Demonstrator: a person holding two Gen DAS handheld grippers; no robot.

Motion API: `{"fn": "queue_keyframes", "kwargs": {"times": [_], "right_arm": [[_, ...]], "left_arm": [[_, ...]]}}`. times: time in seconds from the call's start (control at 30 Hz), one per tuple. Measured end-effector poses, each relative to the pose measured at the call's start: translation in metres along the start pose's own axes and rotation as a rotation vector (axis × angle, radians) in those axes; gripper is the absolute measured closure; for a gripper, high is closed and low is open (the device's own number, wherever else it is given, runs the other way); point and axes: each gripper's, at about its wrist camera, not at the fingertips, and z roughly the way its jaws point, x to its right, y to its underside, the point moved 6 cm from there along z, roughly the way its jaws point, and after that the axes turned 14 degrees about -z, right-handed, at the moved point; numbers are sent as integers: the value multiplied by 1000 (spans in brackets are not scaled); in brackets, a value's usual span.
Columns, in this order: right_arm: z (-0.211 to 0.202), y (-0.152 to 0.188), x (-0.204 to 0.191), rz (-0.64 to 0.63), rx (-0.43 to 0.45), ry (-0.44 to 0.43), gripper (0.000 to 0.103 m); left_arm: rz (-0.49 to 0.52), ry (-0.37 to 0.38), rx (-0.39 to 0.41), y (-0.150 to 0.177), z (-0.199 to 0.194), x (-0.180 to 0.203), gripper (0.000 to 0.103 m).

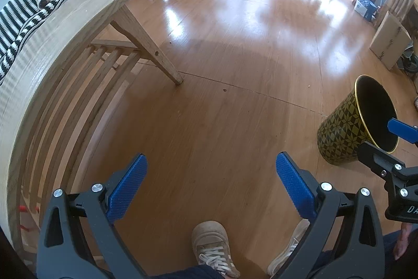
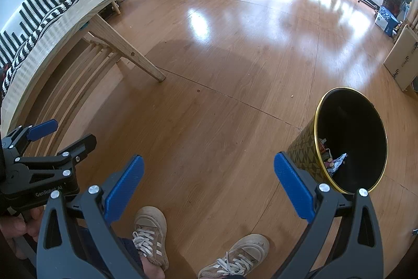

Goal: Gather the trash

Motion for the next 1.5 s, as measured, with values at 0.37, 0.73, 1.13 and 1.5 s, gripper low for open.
{"fn": "queue_keyframes", "kwargs": {"times": [0.37,0.73,1.13,1.5], "right_arm": [[0,0,0,0,0,0,7],[-1,-1,1,2,1,1,7],[-1,-1,1,2,3,3,7],[-1,-1,1,3,5,2,7]], "left_arm": [[6,-3,0,-2,0,-1,7],[6,-2,0,-2,-1,-1,7],[5,-1,-1,-2,-1,-1,7],[9,1,-1,-2,-1,-1,7]]}}
